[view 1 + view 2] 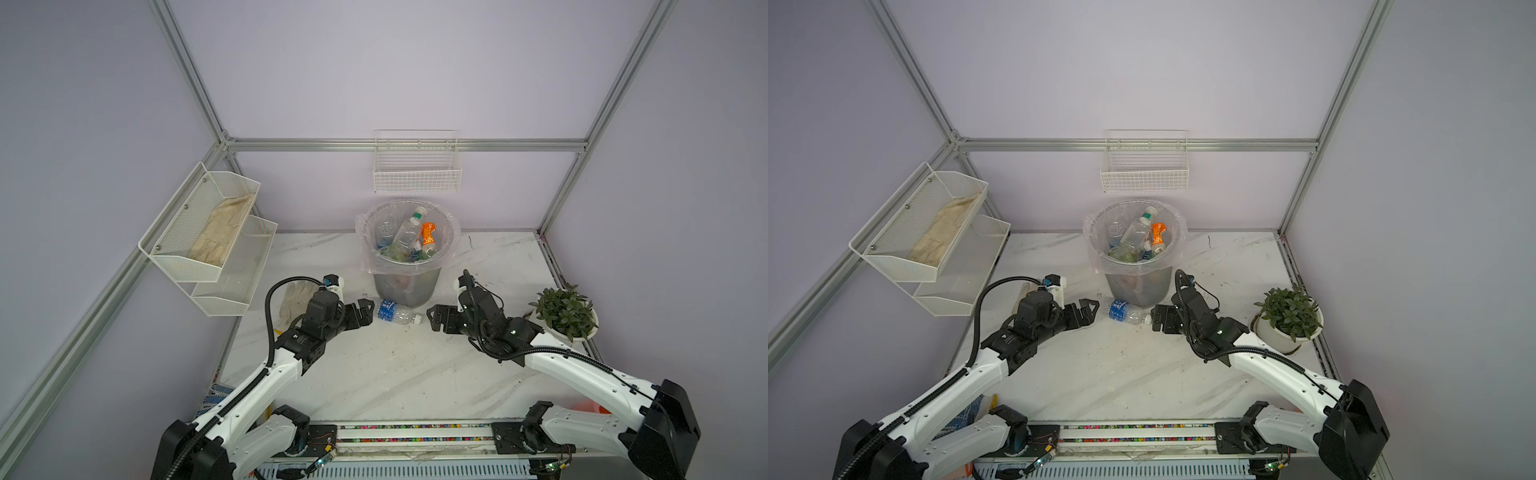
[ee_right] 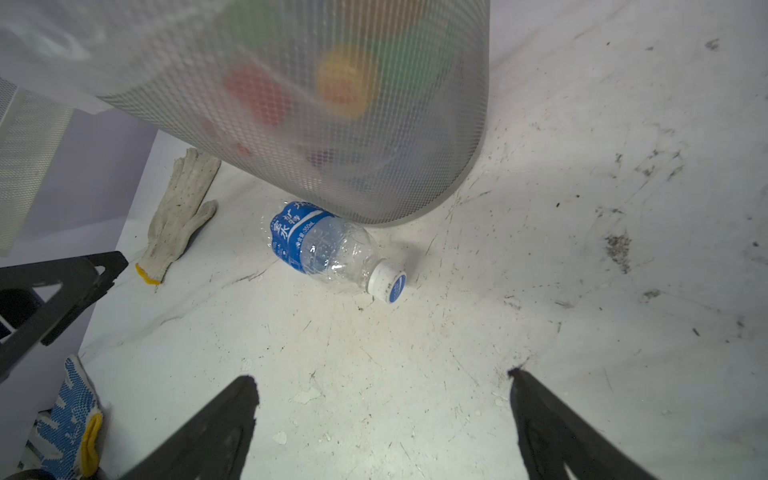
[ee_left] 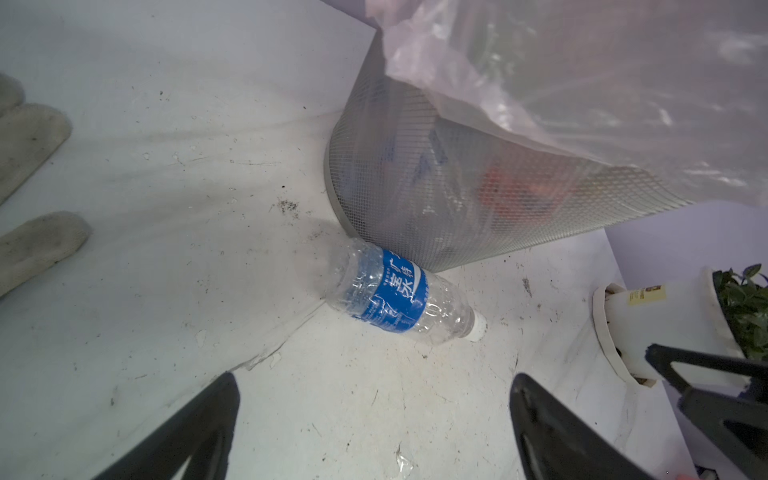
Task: Throw the plastic bottles in the bin
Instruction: 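Withdraw the right gripper while the left gripper moves toward the blue-labelled bottle, then close the left gripper around the blue-labelled bottle while the right gripper hovers nearby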
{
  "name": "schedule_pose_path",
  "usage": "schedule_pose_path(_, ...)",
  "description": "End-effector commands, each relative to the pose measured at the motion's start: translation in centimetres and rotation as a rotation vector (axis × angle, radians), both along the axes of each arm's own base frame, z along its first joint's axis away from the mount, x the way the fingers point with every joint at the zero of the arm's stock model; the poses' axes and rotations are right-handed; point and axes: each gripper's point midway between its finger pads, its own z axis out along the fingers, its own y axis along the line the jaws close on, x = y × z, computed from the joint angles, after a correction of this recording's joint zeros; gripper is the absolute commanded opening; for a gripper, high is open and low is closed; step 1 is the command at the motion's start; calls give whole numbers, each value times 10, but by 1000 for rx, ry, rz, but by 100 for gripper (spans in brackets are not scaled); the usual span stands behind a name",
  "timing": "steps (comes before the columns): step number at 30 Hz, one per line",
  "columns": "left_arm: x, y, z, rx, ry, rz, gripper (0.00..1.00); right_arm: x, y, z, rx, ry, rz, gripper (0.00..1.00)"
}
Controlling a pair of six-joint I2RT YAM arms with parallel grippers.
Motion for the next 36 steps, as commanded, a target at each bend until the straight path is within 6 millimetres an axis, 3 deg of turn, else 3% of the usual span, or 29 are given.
schedule_pose_path(1,13,-6,-8,-176,9,-28,100,8,13,-3,146,7,18,90)
schedule_pose_path(6,30,-9,-28,-208,71,-35,100,16,5,-30,229,49,18,73)
schedule_pose_path(12,49,-22,-34,-261,81,-89,100,26,9,-53,229,82,57,57)
schedule_pose_path(13,51,-23,-47,-258,117,-91,100,28,10,-53,228,80,58,55)
schedule_pose_path(23,61,-27,-59,-246,144,-103,92,44,27,-86,231,133,85,45)
schedule_pose_path(36,50,-31,-68,-257,170,-106,89,69,49,-94,268,135,107,34)
